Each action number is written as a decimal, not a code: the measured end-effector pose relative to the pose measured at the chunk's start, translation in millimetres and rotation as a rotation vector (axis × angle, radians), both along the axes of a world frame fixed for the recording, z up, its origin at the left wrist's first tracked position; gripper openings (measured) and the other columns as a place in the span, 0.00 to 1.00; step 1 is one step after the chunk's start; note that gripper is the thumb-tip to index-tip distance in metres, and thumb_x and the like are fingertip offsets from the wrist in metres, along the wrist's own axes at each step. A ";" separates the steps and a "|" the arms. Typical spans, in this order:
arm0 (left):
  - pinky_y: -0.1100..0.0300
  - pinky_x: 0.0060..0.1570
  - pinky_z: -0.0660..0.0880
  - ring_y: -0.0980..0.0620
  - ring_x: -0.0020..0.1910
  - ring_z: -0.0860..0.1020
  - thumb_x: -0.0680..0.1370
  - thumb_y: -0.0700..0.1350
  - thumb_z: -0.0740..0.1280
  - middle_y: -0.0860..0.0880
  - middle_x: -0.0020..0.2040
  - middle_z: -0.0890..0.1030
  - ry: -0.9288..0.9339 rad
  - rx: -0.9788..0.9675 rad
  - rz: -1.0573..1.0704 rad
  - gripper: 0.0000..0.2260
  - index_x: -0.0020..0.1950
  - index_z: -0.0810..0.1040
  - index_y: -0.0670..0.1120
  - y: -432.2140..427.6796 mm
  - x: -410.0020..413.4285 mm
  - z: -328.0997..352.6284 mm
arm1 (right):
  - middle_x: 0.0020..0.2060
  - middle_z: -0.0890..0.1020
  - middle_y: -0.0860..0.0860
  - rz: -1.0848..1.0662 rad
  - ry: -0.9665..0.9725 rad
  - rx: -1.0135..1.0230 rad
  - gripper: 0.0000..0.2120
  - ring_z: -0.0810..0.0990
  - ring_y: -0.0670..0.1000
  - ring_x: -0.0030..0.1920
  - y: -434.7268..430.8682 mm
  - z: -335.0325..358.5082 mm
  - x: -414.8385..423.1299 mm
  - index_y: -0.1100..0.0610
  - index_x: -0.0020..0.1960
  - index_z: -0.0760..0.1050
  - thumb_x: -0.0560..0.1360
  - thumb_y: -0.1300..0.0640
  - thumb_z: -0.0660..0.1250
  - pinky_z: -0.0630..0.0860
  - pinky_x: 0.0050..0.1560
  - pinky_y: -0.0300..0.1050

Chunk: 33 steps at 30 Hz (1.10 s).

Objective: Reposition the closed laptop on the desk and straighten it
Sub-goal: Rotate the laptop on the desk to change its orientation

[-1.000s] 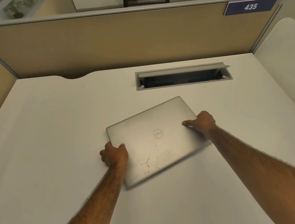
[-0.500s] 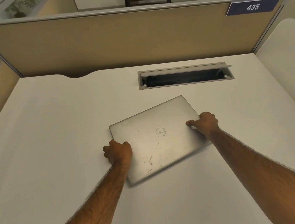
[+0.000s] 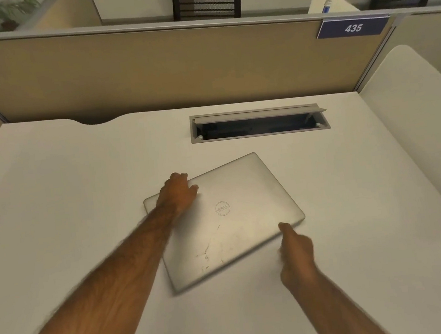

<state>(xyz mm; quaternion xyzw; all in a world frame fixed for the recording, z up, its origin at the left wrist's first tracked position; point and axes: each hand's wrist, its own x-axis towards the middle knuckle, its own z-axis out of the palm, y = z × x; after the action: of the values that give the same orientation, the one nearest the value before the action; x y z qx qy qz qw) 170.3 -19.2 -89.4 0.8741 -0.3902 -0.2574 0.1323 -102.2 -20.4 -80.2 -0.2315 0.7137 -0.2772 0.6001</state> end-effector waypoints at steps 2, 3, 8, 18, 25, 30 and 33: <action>0.48 0.69 0.68 0.39 0.72 0.69 0.81 0.54 0.60 0.42 0.75 0.69 0.003 0.048 -0.052 0.25 0.75 0.68 0.43 -10.1 0.4 -3.6 | 0.33 0.67 0.51 -0.012 -0.098 0.092 0.13 0.66 0.51 0.32 13.1 0.2 10.1 0.55 0.38 0.68 0.75 0.52 0.68 0.64 0.34 0.44; 0.48 0.67 0.69 0.39 0.71 0.71 0.81 0.54 0.60 0.42 0.73 0.70 -0.013 0.071 -0.076 0.25 0.74 0.69 0.43 -13.6 0.4 -6.2 | 0.32 0.66 0.51 -0.019 -0.134 0.124 0.12 0.64 0.51 0.31 17.1 2.0 15.5 0.55 0.38 0.68 0.76 0.53 0.68 0.64 0.35 0.44; 0.48 0.65 0.69 0.38 0.68 0.72 0.81 0.54 0.59 0.41 0.70 0.72 -0.083 0.072 -0.098 0.24 0.72 0.71 0.42 -24.2 -1.2 -14.6 | 0.40 0.76 0.56 -0.002 -0.252 0.183 0.08 0.74 0.56 0.42 23.8 -2.8 35.3 0.58 0.45 0.76 0.76 0.52 0.68 0.68 0.39 0.46; 0.50 0.64 0.69 0.41 0.67 0.73 0.77 0.56 0.67 0.43 0.66 0.76 0.000 -0.039 -0.004 0.22 0.67 0.77 0.46 -34.1 8.4 -25.6 | 0.54 0.81 0.66 -0.039 -0.199 0.208 0.09 0.83 0.64 0.48 19.2 -11.7 33.4 0.61 0.46 0.75 0.75 0.56 0.71 0.78 0.48 0.55; 0.51 0.66 0.67 0.42 0.67 0.71 0.77 0.54 0.69 0.43 0.66 0.75 0.079 -0.065 0.055 0.21 0.65 0.76 0.45 -31.9 11.9 -31.9 | 0.55 0.81 0.70 -0.088 -0.237 0.190 0.14 0.81 0.62 0.44 23.4 -17.1 33.1 0.69 0.54 0.77 0.72 0.63 0.74 0.81 0.48 0.55; 0.50 0.66 0.68 0.42 0.67 0.72 0.77 0.55 0.69 0.44 0.66 0.76 0.051 -0.077 0.044 0.21 0.65 0.77 0.44 -27.1 13.9 -24.8 | 0.44 0.82 0.65 -0.081 -0.237 0.168 0.09 0.81 0.62 0.44 22.7 -12.2 34.3 0.70 0.52 0.76 0.73 0.70 0.71 0.83 0.46 0.59; 0.50 0.65 0.70 0.41 0.65 0.74 0.76 0.55 0.70 0.43 0.65 0.77 0.044 -0.087 0.068 0.21 0.64 0.78 0.44 -20.6 16.0 -20.4 | 0.43 0.82 0.63 -0.043 -0.225 0.141 0.02 0.82 0.62 0.43 23.2 -6.8 34.9 0.69 0.44 0.77 0.74 0.73 0.67 0.82 0.45 0.58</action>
<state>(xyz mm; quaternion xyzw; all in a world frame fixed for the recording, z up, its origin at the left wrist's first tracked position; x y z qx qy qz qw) 186.3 -39.8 -109.8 0.8743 -0.3679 -0.2548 0.1876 -67.2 2.9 -87.0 -0.1407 0.6644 -0.2634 0.6851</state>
